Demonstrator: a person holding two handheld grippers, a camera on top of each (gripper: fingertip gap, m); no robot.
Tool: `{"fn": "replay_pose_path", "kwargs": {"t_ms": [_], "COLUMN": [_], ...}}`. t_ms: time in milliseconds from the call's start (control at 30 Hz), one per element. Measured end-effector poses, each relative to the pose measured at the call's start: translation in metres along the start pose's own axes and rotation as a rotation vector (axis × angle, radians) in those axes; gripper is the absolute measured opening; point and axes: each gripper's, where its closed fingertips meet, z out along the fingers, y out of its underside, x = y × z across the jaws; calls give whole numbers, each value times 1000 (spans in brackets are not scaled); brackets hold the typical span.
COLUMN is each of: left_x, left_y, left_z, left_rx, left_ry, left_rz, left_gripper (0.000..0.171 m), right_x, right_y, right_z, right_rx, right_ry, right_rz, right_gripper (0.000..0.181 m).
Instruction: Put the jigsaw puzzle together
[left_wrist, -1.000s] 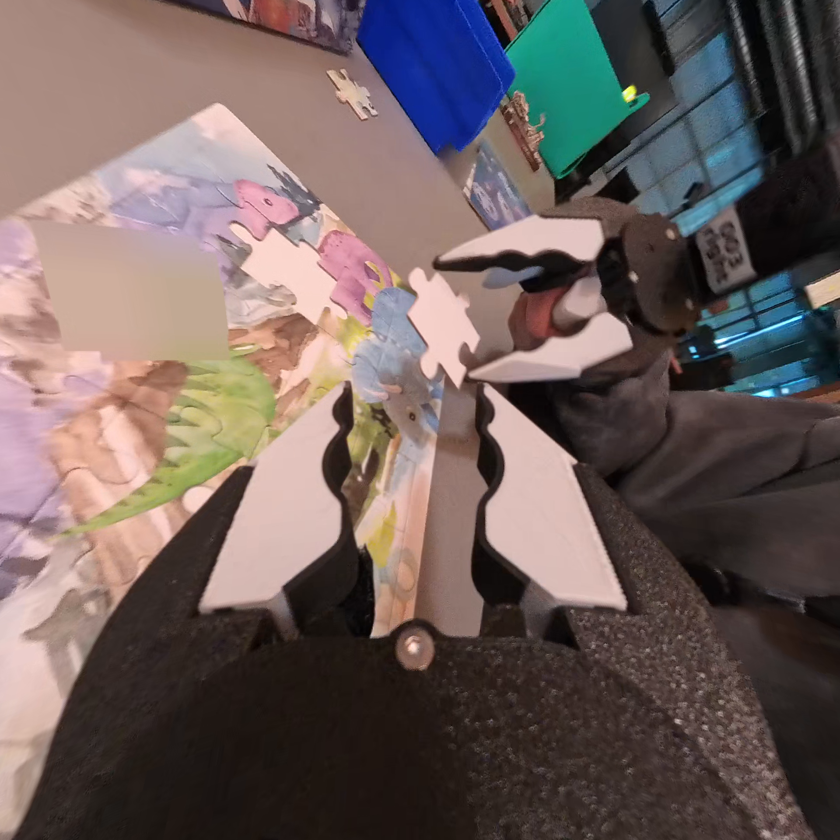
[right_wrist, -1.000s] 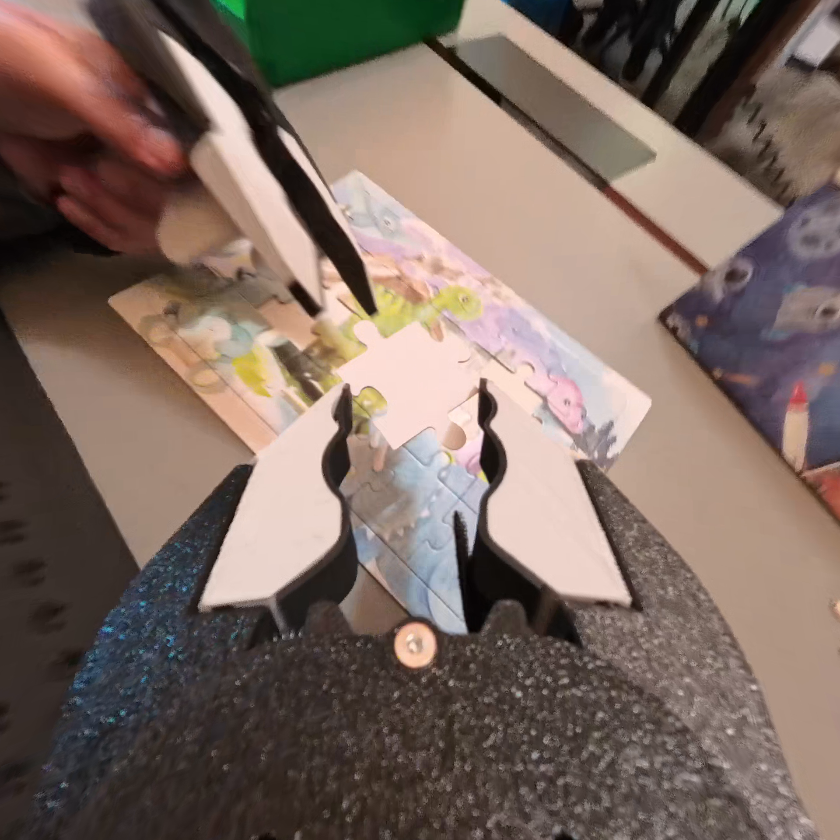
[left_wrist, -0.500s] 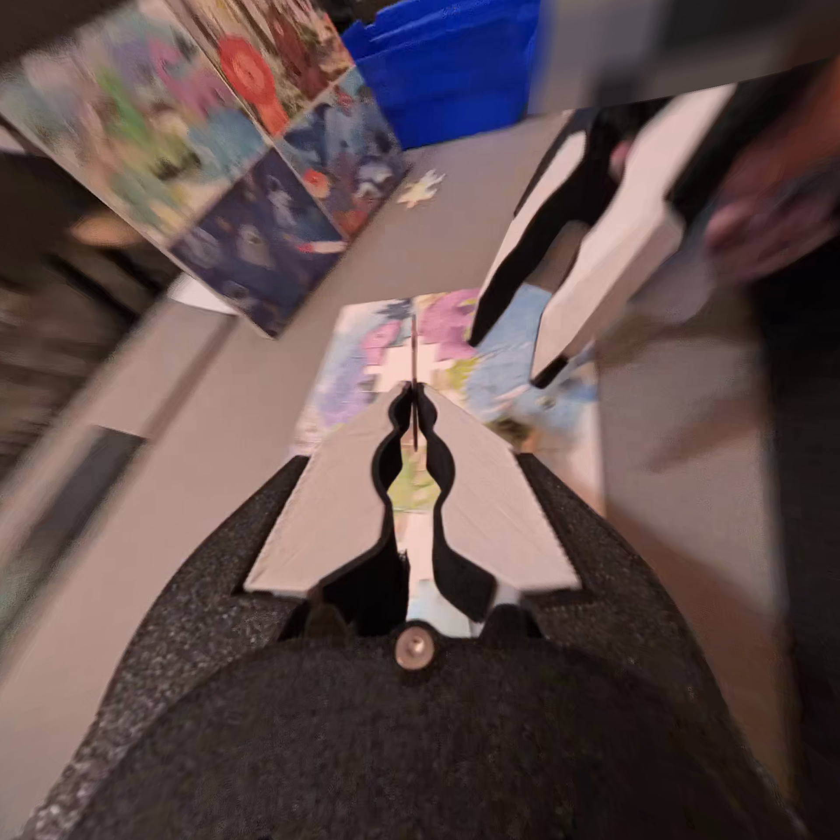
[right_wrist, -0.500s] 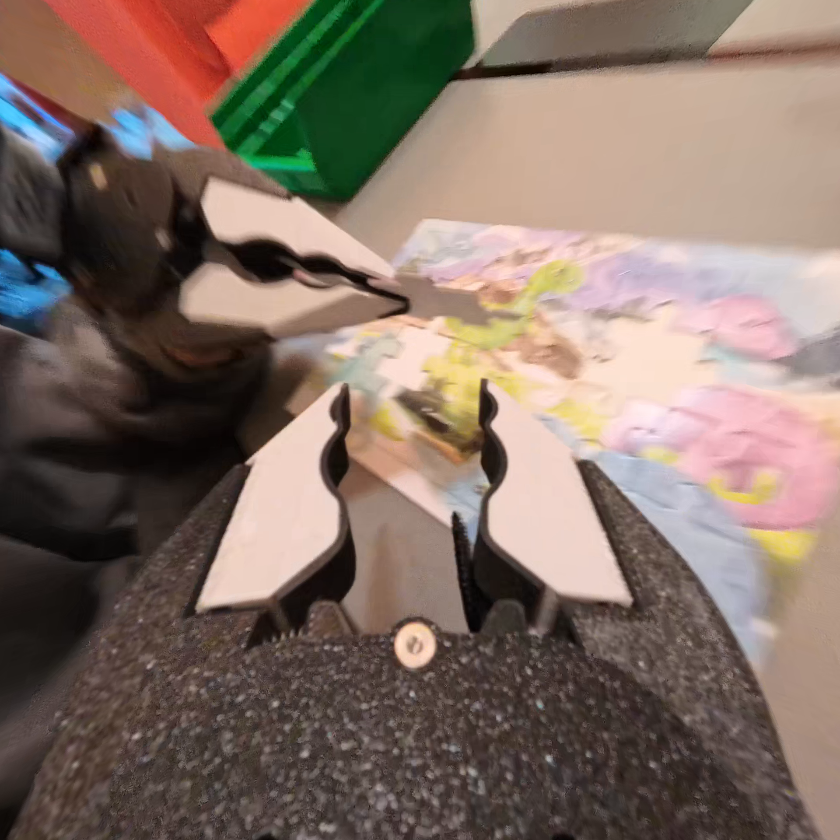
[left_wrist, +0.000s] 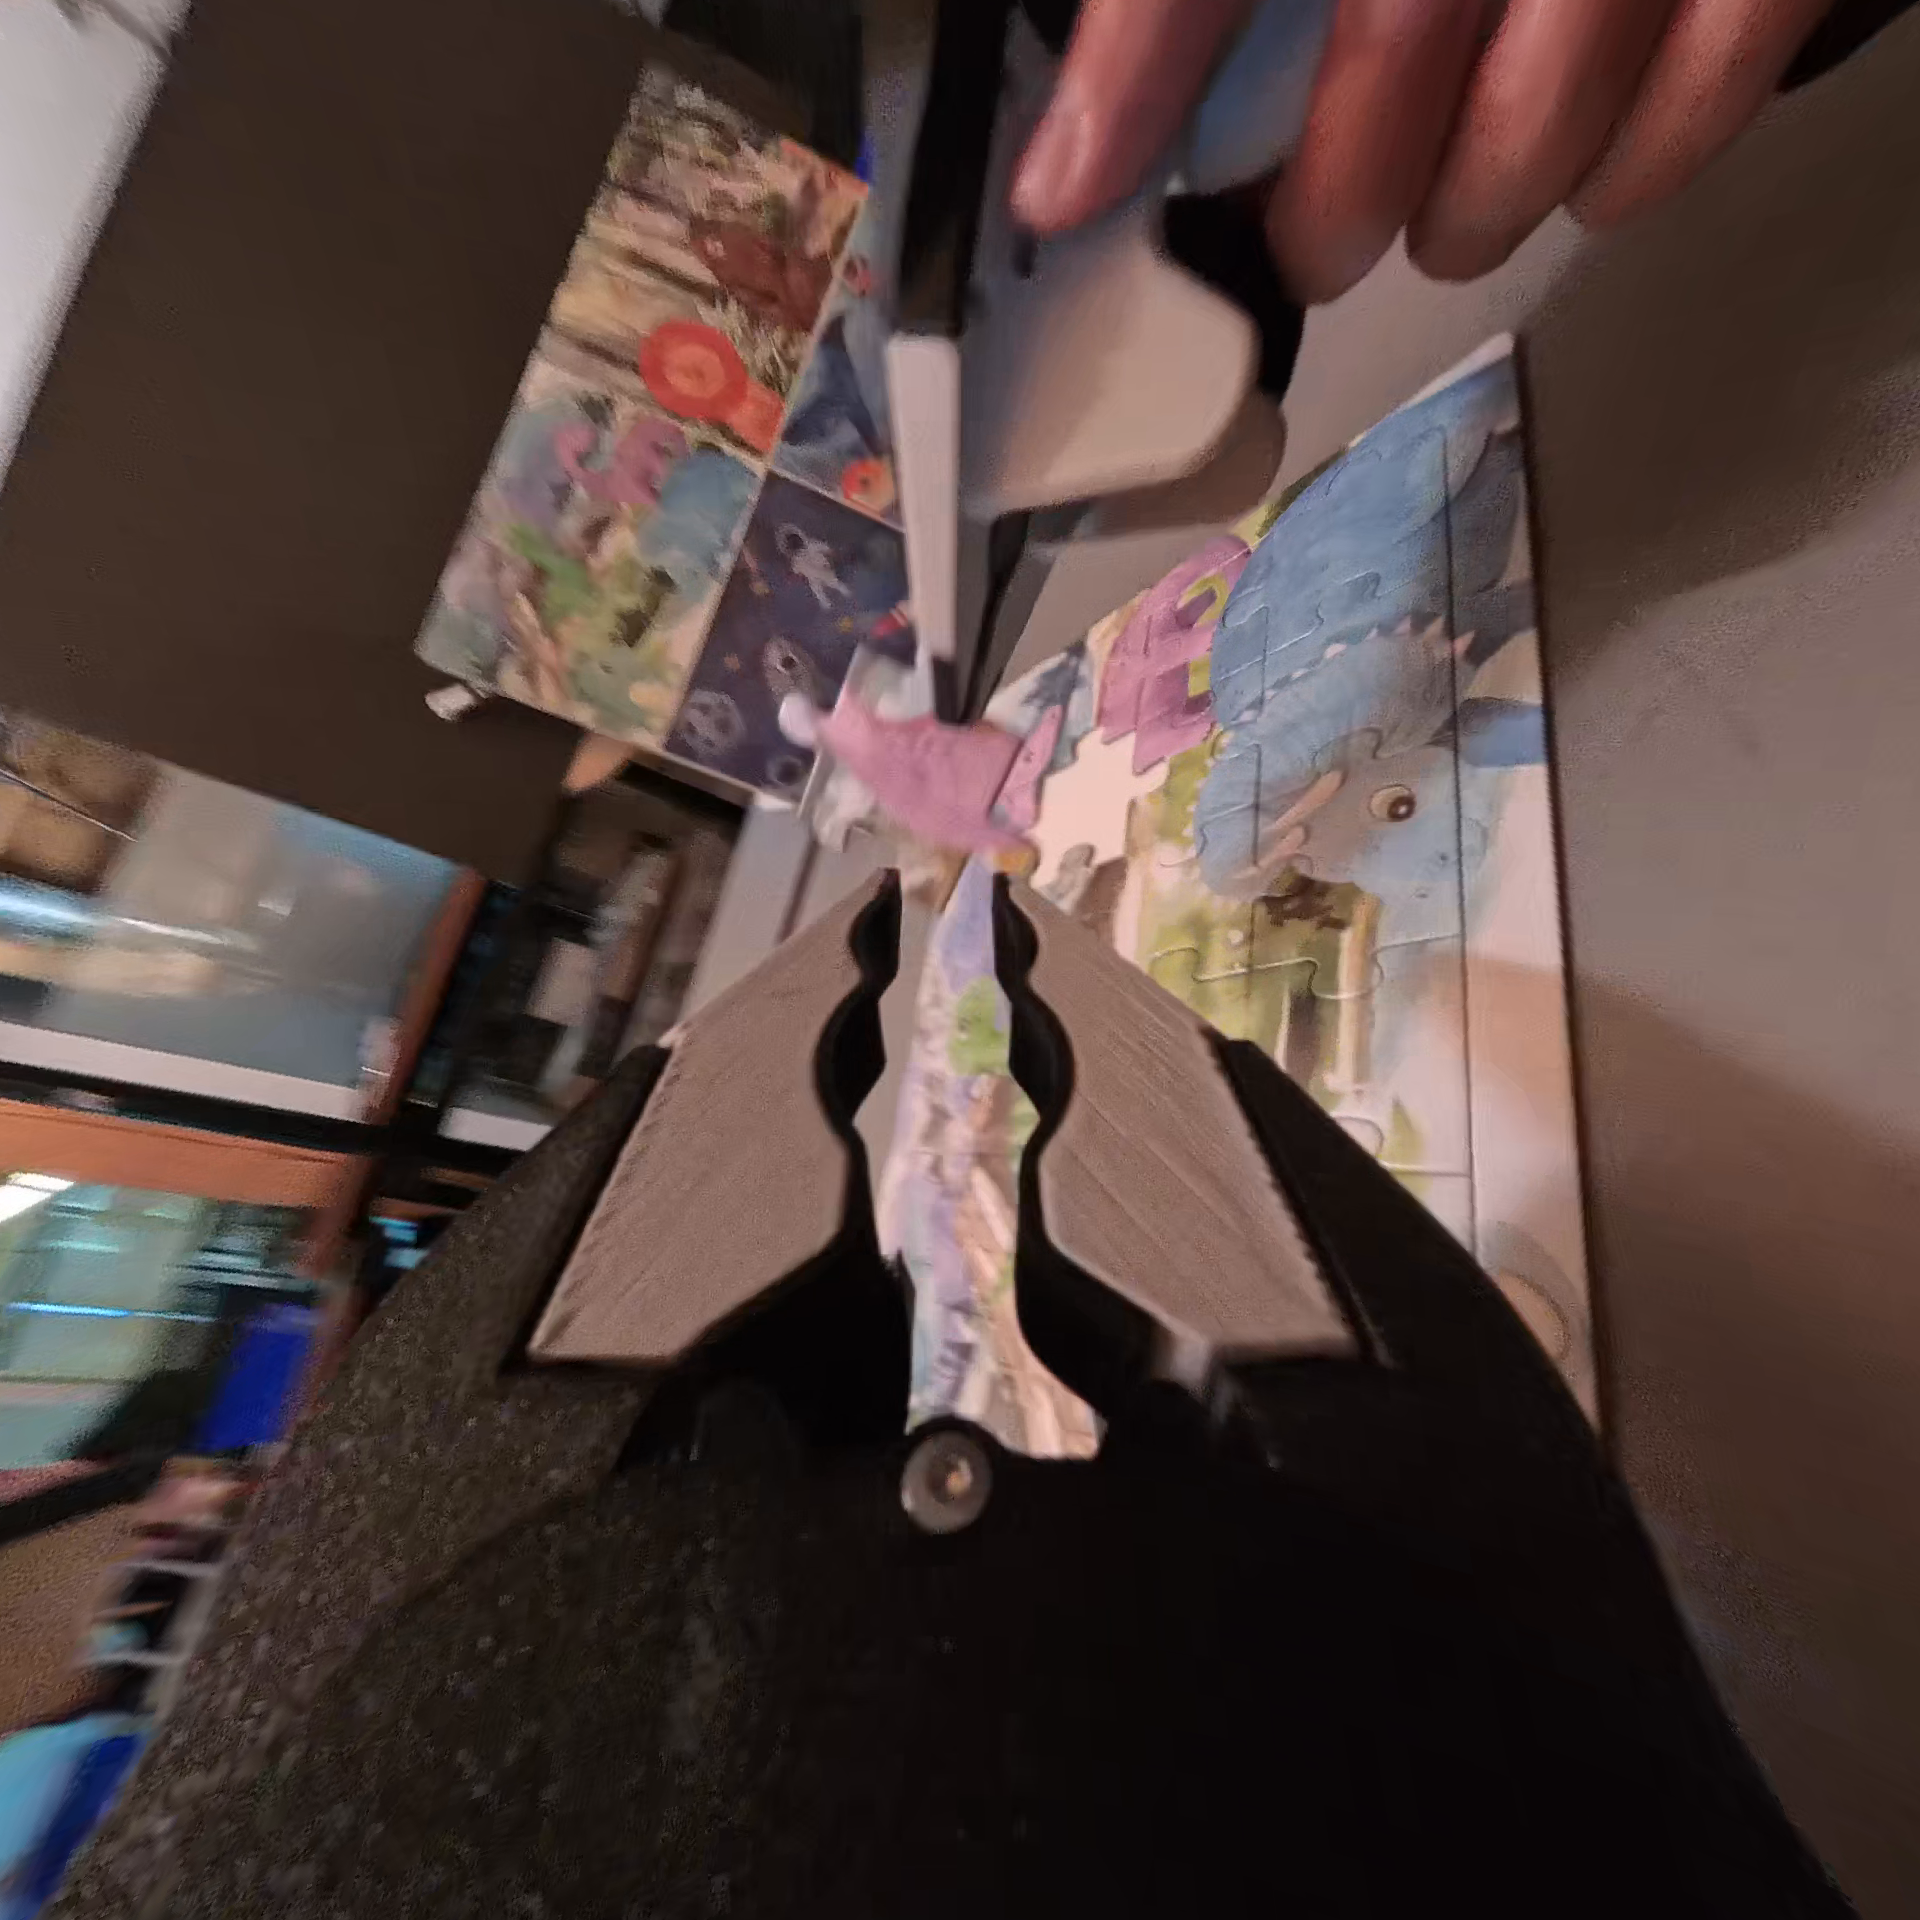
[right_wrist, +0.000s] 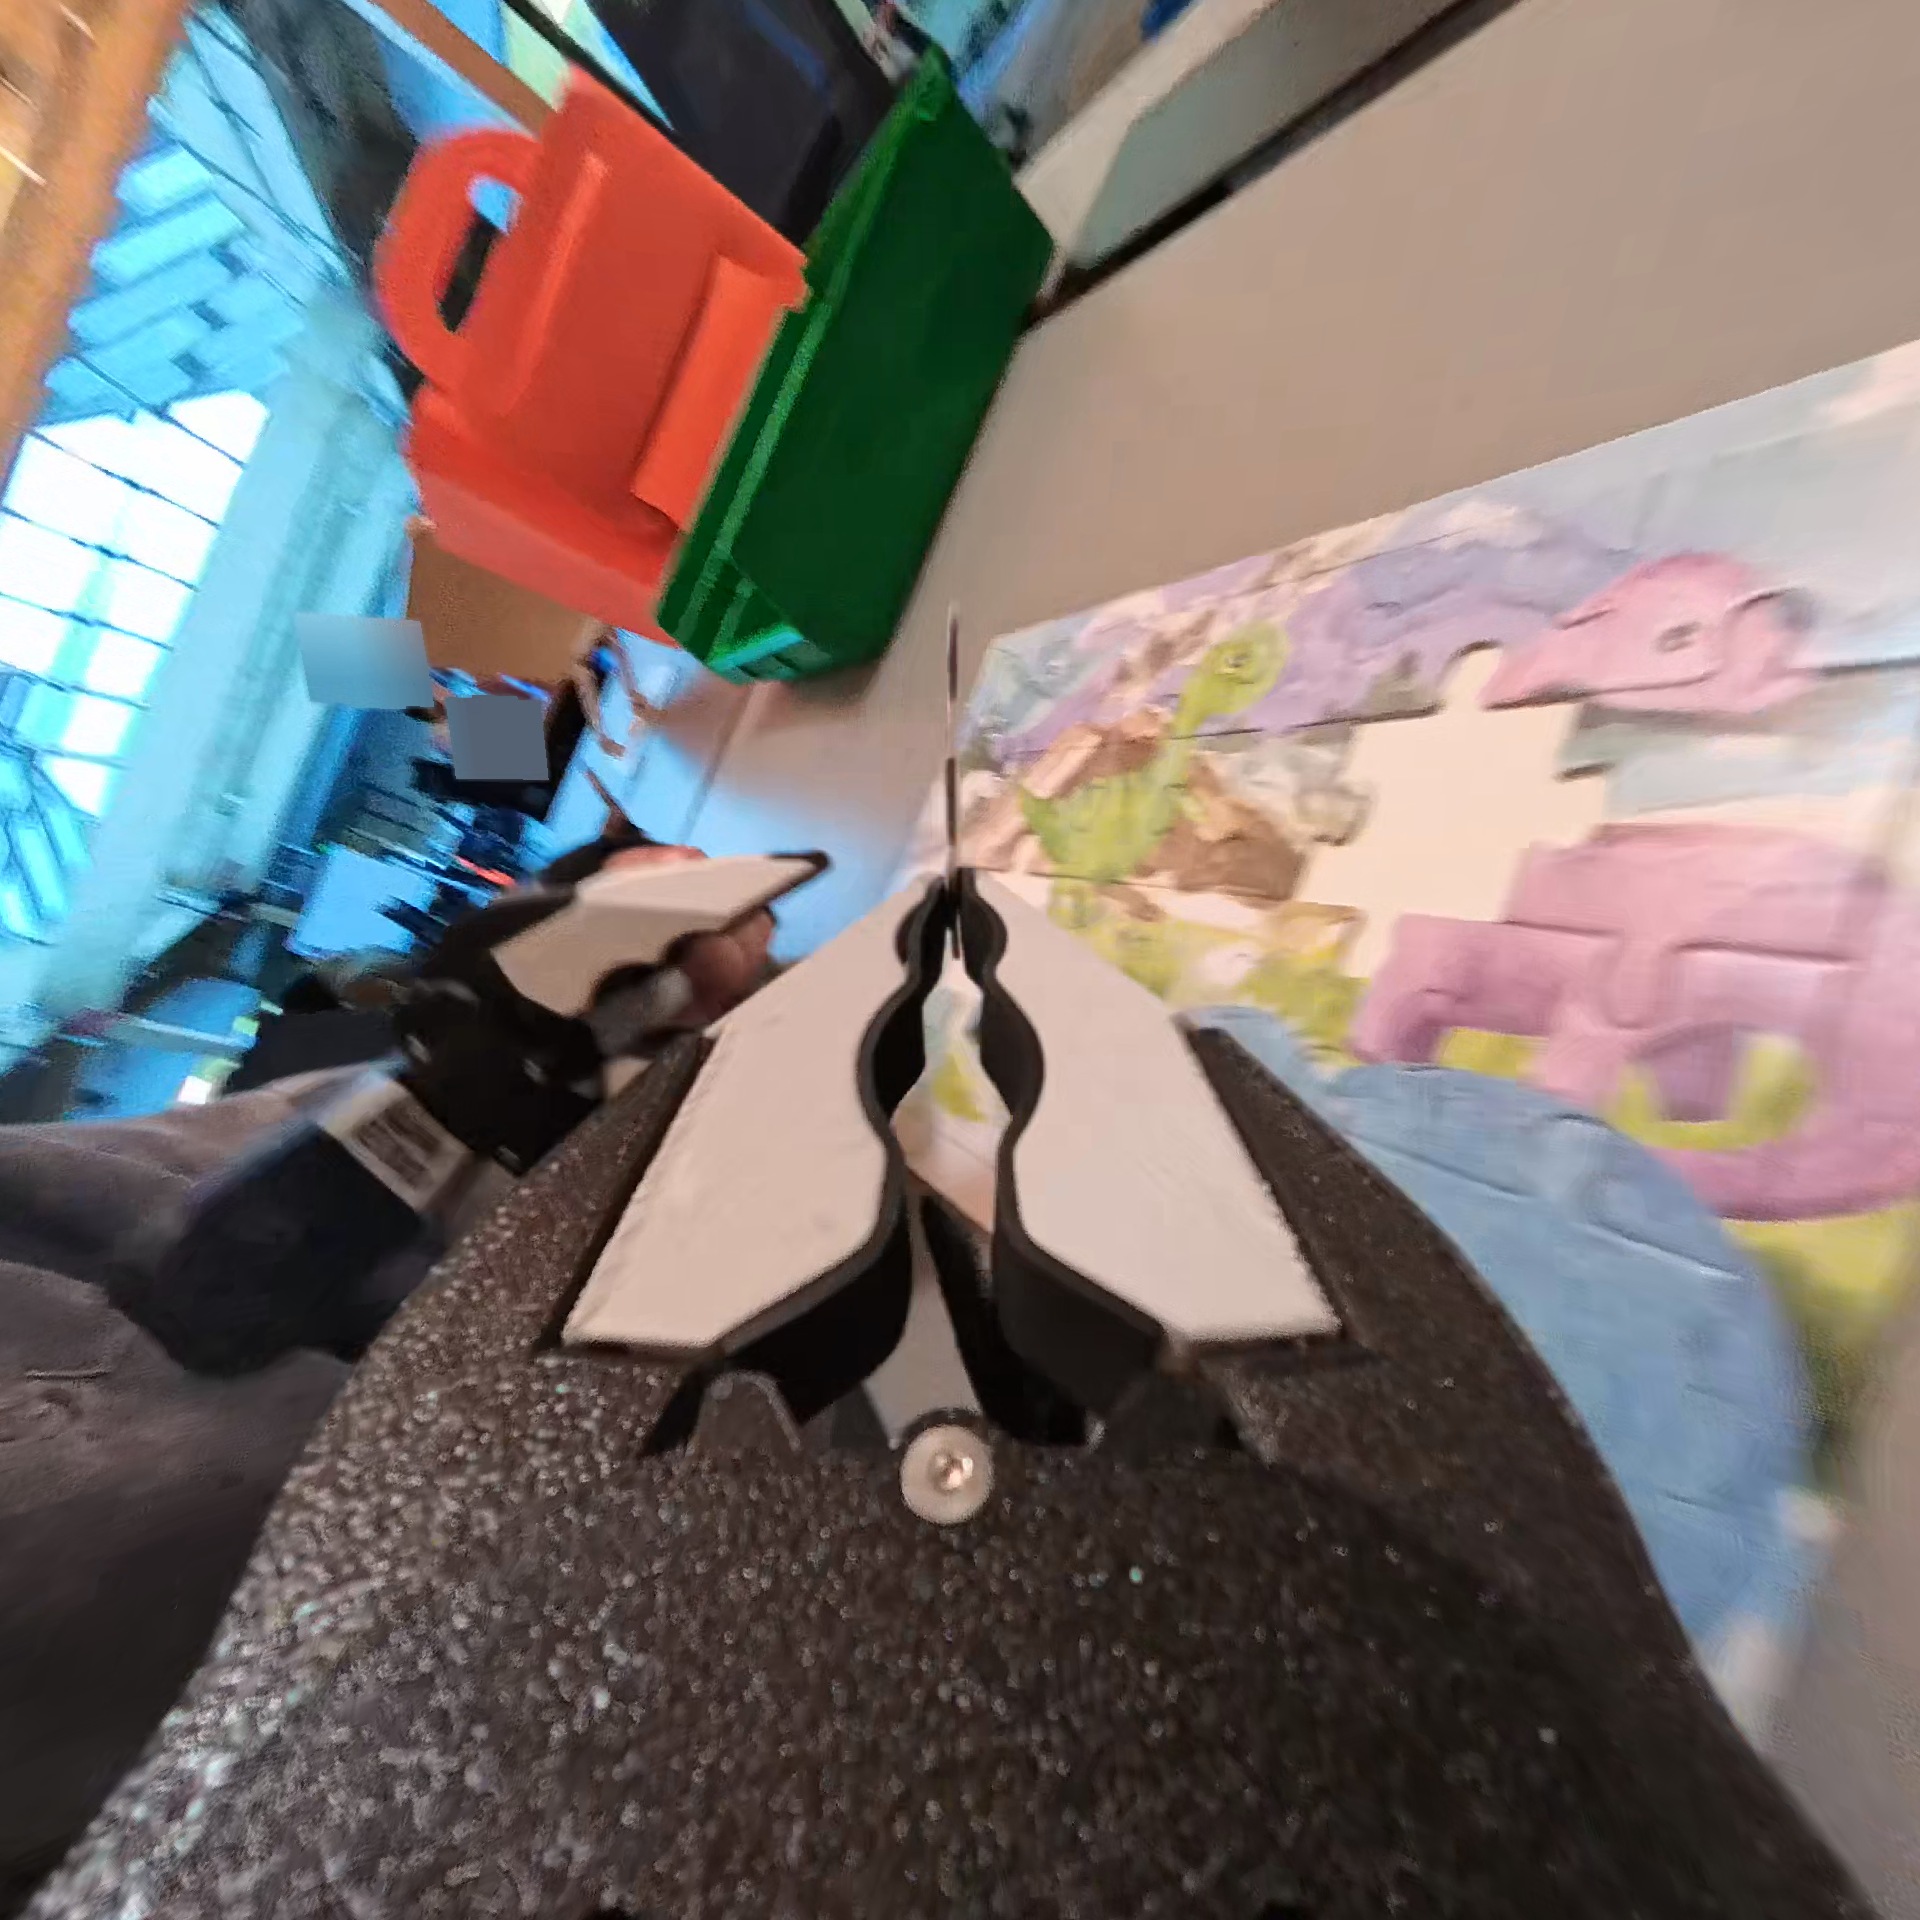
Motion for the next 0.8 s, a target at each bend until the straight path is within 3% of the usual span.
{"fn": "replay_pose_path", "kwargs": {"t_ms": [167,300,567,800], "left_x": [-4,-2,-11,-17], "left_y": [28,55,73,73], "left_z": [7,14,15,14], "left_rx": [-33,-108,-151,-137], "left_ry": [183,258,236,223], "left_rz": [-392,-560,-602,-610], "left_gripper": [20,20,18,17], "right_x": [46,72,88,74], "right_y": [1,-12,-9,-8], "right_z": [-13,-10,2,0], "right_rx": [-320,-487,-710,-838], "right_ry": [120,117,92,18], "right_rz": [-86,-88,-126,-125], "right_gripper": [1,1,4,1]}}
